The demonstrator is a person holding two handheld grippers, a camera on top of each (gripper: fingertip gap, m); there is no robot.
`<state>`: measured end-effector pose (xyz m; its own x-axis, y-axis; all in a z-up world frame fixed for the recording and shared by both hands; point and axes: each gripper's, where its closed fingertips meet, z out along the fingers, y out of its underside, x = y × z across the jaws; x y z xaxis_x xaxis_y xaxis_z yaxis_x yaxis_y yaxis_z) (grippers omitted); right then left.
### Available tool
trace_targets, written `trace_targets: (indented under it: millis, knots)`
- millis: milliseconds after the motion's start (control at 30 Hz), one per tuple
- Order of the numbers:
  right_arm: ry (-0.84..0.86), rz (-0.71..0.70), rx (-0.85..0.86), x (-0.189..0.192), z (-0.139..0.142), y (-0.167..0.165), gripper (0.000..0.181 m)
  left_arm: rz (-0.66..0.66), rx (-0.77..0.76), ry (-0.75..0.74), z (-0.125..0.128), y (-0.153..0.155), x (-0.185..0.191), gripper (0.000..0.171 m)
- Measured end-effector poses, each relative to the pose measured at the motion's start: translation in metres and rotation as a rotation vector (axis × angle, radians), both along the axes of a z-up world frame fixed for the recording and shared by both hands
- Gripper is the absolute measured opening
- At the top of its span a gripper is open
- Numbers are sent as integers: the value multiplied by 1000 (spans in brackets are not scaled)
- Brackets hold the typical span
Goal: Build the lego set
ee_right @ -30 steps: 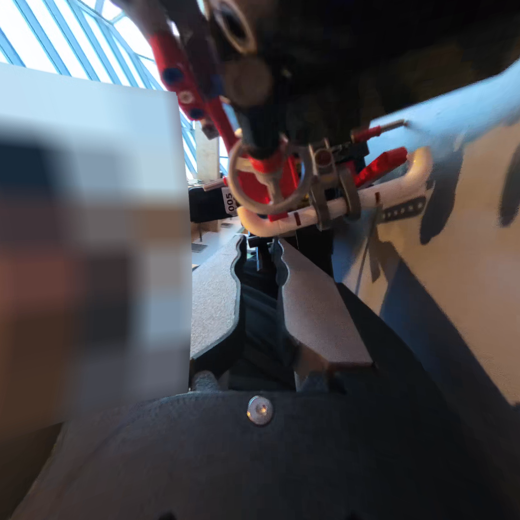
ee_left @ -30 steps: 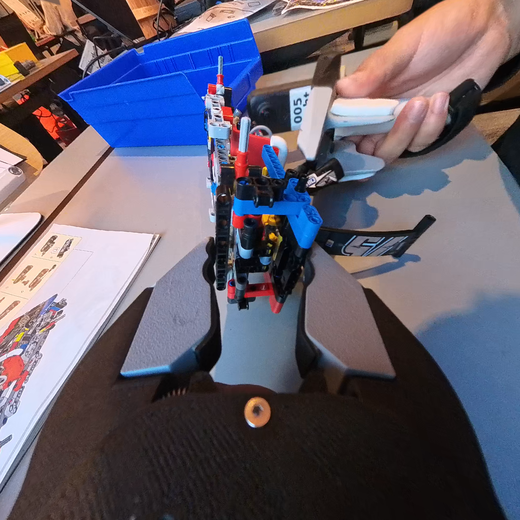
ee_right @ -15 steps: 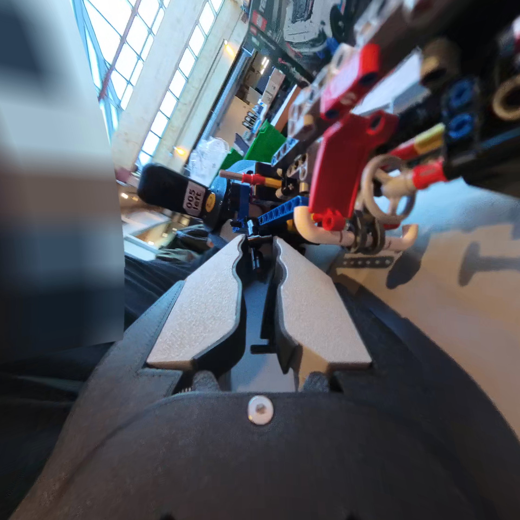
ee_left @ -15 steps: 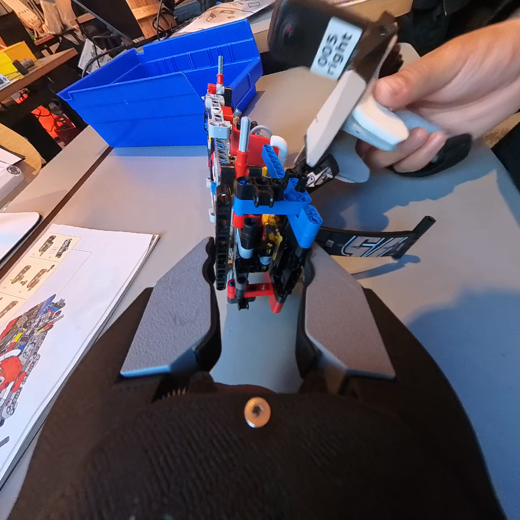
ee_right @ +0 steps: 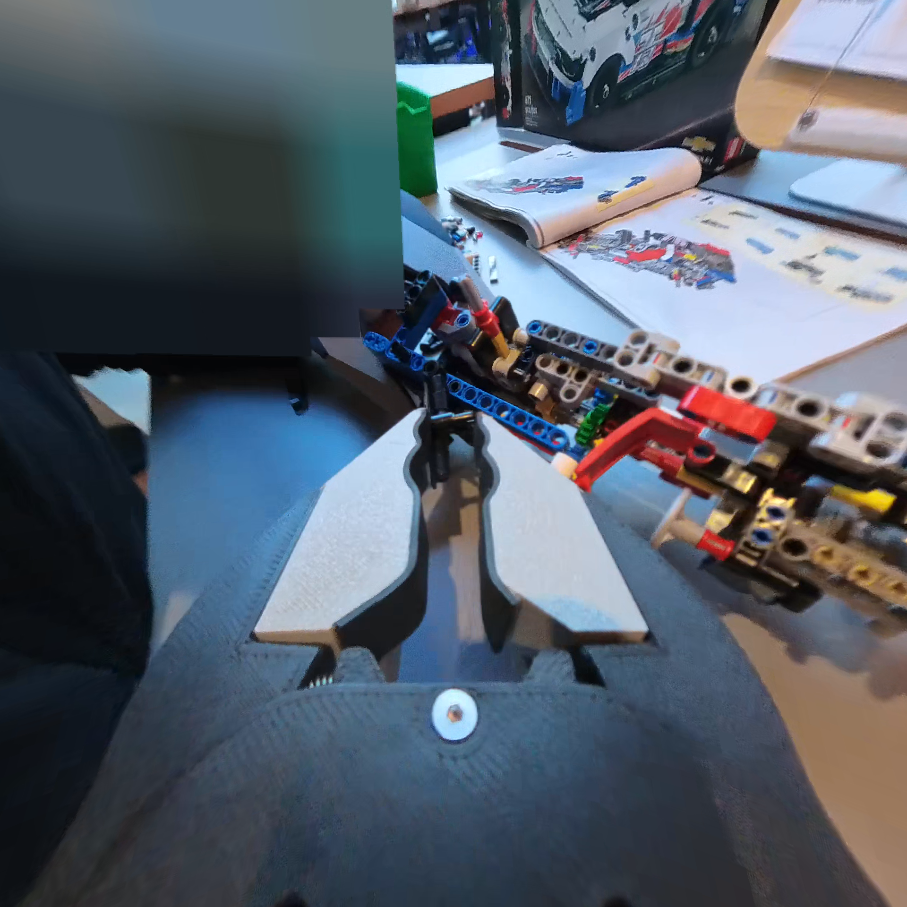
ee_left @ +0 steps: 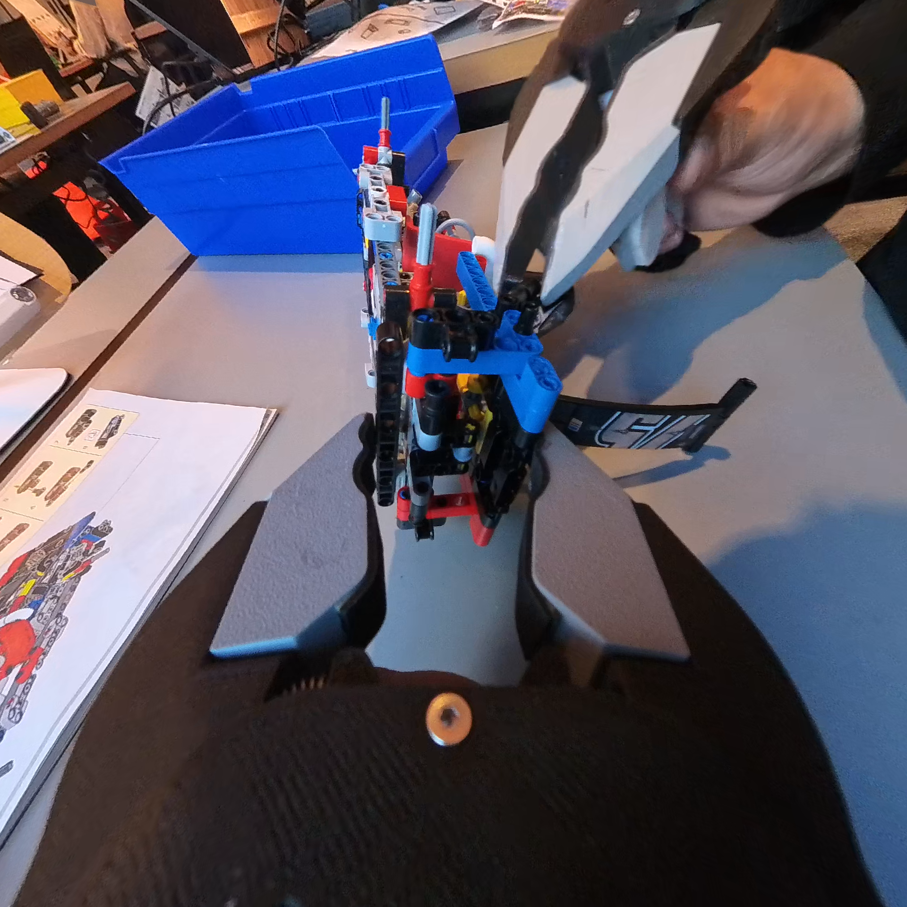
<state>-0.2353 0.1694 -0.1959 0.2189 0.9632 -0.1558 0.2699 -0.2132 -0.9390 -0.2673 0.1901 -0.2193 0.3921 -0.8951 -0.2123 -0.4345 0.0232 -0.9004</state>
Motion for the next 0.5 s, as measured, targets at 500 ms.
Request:
trace_targets:
  millis: [500]
  knots:
    - [-46,-11,54,15,0,1,23,3,2,3,0,0,0,60]
